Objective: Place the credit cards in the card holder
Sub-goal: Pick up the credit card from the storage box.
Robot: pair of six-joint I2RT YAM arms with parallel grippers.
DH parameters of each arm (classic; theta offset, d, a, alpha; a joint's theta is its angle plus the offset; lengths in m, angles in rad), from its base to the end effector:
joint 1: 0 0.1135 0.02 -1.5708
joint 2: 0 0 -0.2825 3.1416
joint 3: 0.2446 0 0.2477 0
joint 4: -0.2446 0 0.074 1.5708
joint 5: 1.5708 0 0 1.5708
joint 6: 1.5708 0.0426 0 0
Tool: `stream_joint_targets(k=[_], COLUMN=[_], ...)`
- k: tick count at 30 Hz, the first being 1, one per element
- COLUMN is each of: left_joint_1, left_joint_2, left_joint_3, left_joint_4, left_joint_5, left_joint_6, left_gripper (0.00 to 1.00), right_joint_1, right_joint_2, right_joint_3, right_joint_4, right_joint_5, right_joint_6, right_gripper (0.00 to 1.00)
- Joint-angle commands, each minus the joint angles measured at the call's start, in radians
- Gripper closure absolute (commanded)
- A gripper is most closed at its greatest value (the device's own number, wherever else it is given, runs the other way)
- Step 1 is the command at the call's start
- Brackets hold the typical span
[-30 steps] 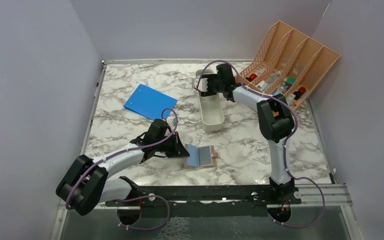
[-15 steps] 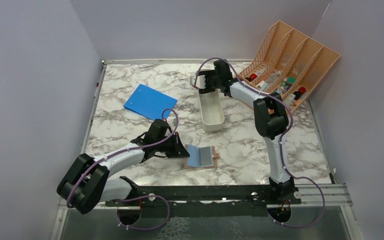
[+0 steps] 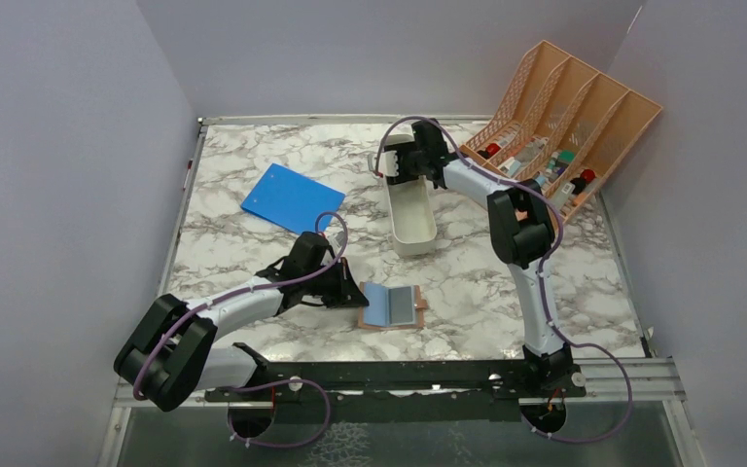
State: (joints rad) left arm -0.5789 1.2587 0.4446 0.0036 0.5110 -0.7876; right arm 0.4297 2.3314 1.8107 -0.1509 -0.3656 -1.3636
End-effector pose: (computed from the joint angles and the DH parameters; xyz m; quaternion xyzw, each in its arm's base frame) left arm 0.1715 -0.1370 0.1682 -0.0003 0.9033 -0.4087 0.1303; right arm 0.4865 0.2397 0.1798 -0.7412 0.4911 -0.0462 0.4553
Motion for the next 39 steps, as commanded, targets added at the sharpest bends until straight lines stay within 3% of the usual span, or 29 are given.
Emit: stream_joint_targets(k=[1, 4, 16, 24, 39], left_joint_1=[0.008, 0.008, 0.01, 0.01, 0.01], left_joint_2=[0.002, 0.004, 0.016, 0.011, 0.009], left_joint_3=[0.02, 0.02, 0.005, 0.0, -0.006], left_joint_4=[0.012, 0.013, 0.05, 0.053, 0.064], left_joint_5=[0.025, 0.023, 0.038, 0.04, 0.043], left_joint_6=[0.013, 0.011, -0.005, -0.01, -0.016], left_gripper=[0.99, 0.99, 0.98, 0.98, 0.98], right_joint_1=[-0.009, -0.014, -0.038, -0.044, -0.045], right_joint_2=[0.038, 0.021, -0.031, -0.047, -0.08], right_joint_3=[0.038, 0.031, 0.019, 0.014, -0.005], right_joint_4=[0.058, 0.071, 0.076, 0.074, 0.091], right_joint_5=[0.036, 0.021, -0.013, -0.02, -0.01], right_joint_6=[0.003, 0.019, 0.045, 0.053, 0.058], right_gripper=[0.48, 0.54, 0.57, 0.68, 0.77])
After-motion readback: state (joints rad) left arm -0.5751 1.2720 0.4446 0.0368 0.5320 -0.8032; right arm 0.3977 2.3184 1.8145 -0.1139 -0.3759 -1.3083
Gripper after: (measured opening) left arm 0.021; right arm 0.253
